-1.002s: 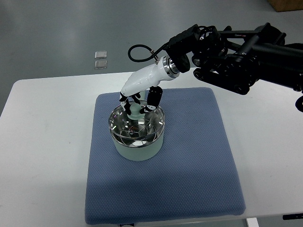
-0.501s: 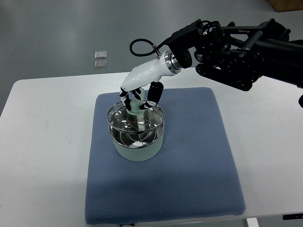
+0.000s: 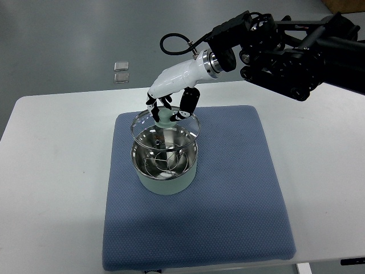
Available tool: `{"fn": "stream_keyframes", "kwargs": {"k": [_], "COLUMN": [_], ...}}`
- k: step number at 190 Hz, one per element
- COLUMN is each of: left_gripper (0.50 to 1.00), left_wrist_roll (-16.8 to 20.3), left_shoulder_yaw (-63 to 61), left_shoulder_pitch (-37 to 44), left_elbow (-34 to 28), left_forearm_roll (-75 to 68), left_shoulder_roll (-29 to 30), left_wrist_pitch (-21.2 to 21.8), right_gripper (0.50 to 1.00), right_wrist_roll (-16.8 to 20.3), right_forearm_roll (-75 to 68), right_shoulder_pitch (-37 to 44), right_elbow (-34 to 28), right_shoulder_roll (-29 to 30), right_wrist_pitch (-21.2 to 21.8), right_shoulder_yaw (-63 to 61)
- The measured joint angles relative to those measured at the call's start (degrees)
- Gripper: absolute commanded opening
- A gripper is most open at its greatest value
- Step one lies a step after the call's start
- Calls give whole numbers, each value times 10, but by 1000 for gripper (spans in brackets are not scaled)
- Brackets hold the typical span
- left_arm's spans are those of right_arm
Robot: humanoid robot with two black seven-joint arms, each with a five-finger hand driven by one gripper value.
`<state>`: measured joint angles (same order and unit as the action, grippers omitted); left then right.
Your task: Open lid and place right of pot
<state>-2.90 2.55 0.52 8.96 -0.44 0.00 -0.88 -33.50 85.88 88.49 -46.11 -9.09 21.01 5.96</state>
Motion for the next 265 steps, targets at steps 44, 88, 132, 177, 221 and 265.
{"fn": "stream_keyframes", "kwargs": {"k": [44,88,132,177,221,265], "left_gripper": [1000,1000,1000,1000,1000,1000], "left_wrist_roll": [0,0,0,0,0,0], "left_shoulder_yaw": [0,0,0,0,0,0], "left_shoulder_pitch": [0,0,0,0,0,0], "left_elbow": [0,0,0,0,0,0], "left_forearm_roll": [0,0,0,0,0,0], "left_shoulder_roll": [0,0,0,0,0,0], "left_wrist_pitch": [0,0,0,0,0,0], "right_gripper": [500,500,500,500,500,881], "right_wrist_roll": [2,1,0,-1,0,4], "right_forearm_roll": [1,2,5,5,5,-16], "right_shoulder_pitch": [-4,-36,-86,-126,-147,-147], "right_elbow": [34,60,60,60,59,60], "right_shoulder_roll": [-35,-84,-123,-127,-118,-125], "right_wrist_pitch": [-12,-31,-47,-68,-76,-73], "right_shoulder_yaw": [2,10,11,8,7,-1]}}
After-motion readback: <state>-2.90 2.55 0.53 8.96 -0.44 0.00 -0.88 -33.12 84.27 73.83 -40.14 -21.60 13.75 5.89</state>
